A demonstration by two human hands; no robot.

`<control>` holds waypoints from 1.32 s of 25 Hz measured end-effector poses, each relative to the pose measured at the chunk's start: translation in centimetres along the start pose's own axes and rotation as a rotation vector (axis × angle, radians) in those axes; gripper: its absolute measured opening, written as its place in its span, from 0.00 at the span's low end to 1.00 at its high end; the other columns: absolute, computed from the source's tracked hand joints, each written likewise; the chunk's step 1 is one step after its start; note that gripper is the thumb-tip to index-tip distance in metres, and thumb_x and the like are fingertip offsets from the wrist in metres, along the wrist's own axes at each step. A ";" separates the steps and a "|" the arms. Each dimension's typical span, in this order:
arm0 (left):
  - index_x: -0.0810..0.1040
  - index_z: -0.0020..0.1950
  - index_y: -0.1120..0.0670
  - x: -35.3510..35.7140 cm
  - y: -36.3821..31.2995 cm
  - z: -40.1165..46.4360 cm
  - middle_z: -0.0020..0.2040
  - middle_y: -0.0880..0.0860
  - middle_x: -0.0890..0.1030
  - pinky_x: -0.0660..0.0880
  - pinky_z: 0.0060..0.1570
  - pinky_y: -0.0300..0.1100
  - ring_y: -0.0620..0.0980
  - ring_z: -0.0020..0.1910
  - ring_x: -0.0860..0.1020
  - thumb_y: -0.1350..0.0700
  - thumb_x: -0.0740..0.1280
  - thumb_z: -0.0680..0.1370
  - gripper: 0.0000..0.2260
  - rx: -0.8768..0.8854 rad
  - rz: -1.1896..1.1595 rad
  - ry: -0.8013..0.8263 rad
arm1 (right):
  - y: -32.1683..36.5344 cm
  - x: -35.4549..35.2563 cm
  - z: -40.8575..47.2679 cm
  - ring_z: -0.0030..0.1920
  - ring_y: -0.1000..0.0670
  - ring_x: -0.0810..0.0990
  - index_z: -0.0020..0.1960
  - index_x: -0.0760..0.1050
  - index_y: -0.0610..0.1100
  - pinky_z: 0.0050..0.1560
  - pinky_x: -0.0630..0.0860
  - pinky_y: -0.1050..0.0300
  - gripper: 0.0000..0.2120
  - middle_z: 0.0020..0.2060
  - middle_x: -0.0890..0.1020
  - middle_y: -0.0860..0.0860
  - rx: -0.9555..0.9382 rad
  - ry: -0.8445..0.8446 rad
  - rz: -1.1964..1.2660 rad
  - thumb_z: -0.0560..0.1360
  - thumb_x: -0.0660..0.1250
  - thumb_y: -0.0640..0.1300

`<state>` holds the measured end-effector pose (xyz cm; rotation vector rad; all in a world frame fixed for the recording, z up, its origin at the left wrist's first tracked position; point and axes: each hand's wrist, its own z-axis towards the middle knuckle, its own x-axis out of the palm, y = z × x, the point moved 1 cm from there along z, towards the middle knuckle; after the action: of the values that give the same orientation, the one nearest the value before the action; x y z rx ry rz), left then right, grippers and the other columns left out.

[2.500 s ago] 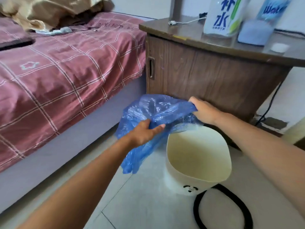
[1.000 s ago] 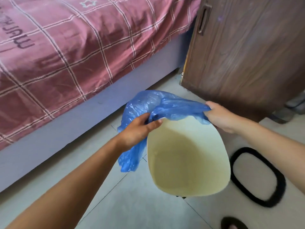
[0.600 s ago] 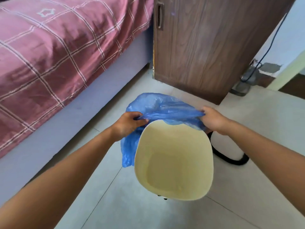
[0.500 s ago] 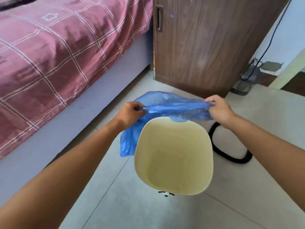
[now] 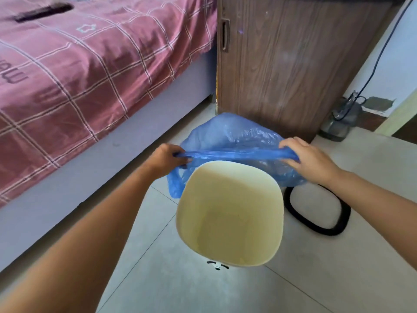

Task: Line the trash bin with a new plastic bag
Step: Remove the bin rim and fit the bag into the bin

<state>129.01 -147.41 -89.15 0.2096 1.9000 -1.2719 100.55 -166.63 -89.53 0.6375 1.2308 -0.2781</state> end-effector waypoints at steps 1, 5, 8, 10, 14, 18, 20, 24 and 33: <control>0.79 0.43 0.60 -0.3 0.0 -0.8 0.25 0.44 0.78 0.67 0.26 0.25 0.38 0.24 0.75 0.58 0.69 0.74 0.05 -0.004 -0.165 0.011 | 0.1 -0.3 0.1 0.37 0.54 0.76 0.45 0.76 0.44 0.41 0.73 0.55 0.06 0.40 0.78 0.45 0.075 0.016 0.241 0.71 0.69 0.46; 0.76 0.45 0.54 -0.2 0.1 -4.4 0.34 0.45 0.82 0.74 0.39 0.29 0.38 0.32 0.78 0.54 0.67 0.75 0.04 0.039 -0.467 0.028 | 0.5 -1.2 -1.9 0.34 0.57 0.79 0.37 0.81 0.41 0.38 0.74 0.66 0.08 0.35 0.83 0.46 0.386 0.219 0.865 0.67 0.73 0.46; 0.77 0.52 0.55 0.3 0.7 -6.5 0.47 0.51 0.80 0.72 0.54 0.41 0.47 0.45 0.77 0.37 0.55 0.75 0.23 -0.024 -0.425 0.118 | 0.2 -0.8 -4.6 0.40 0.50 0.80 0.42 0.80 0.38 0.46 0.74 0.54 0.33 0.41 0.83 0.42 0.414 0.308 0.917 0.53 0.75 0.66; 0.77 0.53 0.53 0.1 0.6 -8.2 0.48 0.52 0.79 0.73 0.56 0.39 0.46 0.46 0.77 0.44 0.54 0.79 0.17 -0.019 -0.438 0.080 | 0.4 -0.5 -6.3 0.40 0.53 0.79 0.44 0.81 0.41 0.46 0.74 0.58 0.34 0.40 0.83 0.47 0.373 0.295 0.869 0.52 0.75 0.68; 0.77 0.41 0.50 0.9 1.4 -12.9 0.38 0.43 0.79 0.71 0.42 0.28 0.38 0.37 0.75 0.55 0.66 0.75 0.03 0.166 -0.378 0.104 | 1.6 -1.3 -11.0 0.47 0.66 0.80 0.42 0.83 0.54 0.48 0.73 0.77 0.28 0.45 0.85 0.65 0.269 0.204 0.950 0.48 0.74 0.69; 0.73 0.41 0.48 2.6 3.8 -16.5 0.37 0.43 0.75 0.69 0.42 0.33 0.42 0.37 0.72 0.47 0.72 0.69 0.10 0.181 -0.287 0.102 | 3.4 1.5 -15.4 0.54 0.70 0.77 0.37 0.82 0.57 0.55 0.67 0.80 0.26 0.47 0.81 0.73 0.252 0.299 0.850 0.50 0.70 0.74; 0.68 0.43 0.46 3.4 4.1 -17.1 0.38 0.45 0.73 0.71 0.42 0.37 0.49 0.40 0.72 0.49 0.75 0.66 0.16 0.148 -0.460 0.026 | 4.1 2.7 -16.3 0.54 0.70 0.77 0.38 0.81 0.60 0.54 0.67 0.80 0.23 0.48 0.80 0.74 0.230 0.290 0.828 0.52 0.69 0.74; 0.67 0.38 0.51 4.9 5.9 -17.0 0.36 0.48 0.72 0.70 0.37 0.38 0.46 0.35 0.70 0.58 0.77 0.65 0.18 0.172 -0.255 -0.046 | 4.8 4.3 -16.3 0.51 0.69 0.77 0.41 0.79 0.68 0.48 0.71 0.76 0.17 0.50 0.80 0.71 0.142 0.340 0.692 0.64 0.75 0.45; 0.80 0.46 0.54 9.8 15.0 -15.2 0.45 0.53 0.84 0.75 0.50 0.43 0.55 0.45 0.80 0.50 0.72 0.68 0.11 0.268 0.414 0.263 | 3.8 9.3 -17.5 0.45 0.56 0.80 0.39 0.73 0.63 0.46 0.72 0.67 0.15 0.43 0.81 0.58 0.247 0.608 0.405 0.70 0.72 0.43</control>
<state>122.64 -130.45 -104.16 0.9002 1.7670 -1.2487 91.89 -151.97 -100.40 1.2255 1.6159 0.1207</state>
